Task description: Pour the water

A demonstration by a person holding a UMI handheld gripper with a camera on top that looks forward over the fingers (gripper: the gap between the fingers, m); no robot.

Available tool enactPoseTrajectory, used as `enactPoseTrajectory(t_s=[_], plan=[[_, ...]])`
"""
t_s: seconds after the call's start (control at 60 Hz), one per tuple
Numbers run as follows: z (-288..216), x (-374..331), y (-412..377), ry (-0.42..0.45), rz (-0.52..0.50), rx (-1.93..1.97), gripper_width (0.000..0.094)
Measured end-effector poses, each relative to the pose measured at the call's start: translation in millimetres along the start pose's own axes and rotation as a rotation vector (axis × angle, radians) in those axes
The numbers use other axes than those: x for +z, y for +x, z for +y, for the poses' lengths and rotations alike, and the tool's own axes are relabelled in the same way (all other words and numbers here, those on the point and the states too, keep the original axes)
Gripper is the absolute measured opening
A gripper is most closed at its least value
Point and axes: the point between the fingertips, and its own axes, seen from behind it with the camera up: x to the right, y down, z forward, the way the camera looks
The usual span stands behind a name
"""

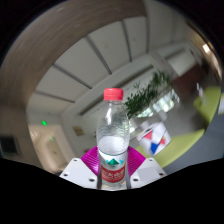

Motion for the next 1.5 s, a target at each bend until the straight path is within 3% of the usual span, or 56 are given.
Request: enactPoseTrajectory(t_s=[0.167, 0.333, 0.633, 0.667, 0.883, 0.983, 1.033, 1.2, 1.5], plan=[[-8.9, -0.1, 102.4, -0.005, 0.222, -0.509, 0.0324], [38.1, -4.1, 230.5, -0.147, 0.389, -0.608, 0.032], [113.0, -40.9, 313.3, -0.357, 0.487, -0.654, 0.0336], [109.9, -26.5, 318.6, -0.319, 0.481, -0.64, 0.0332], [111.7, -36.0, 320.4, -0.355, 0.496, -0.598, 0.0524], [112.7, -41.4, 319.9, -0.417, 0.516, -0.577, 0.0878], [107.1, -47.3, 315.8, -0.428, 0.535, -0.566, 0.0834], [73.4, -79.4, 275.3, -0.411, 0.582, -0.54, 0.0856], [36.4, -218.1, 149.8, -0.446, 0.627, -0.521, 0.0856]])
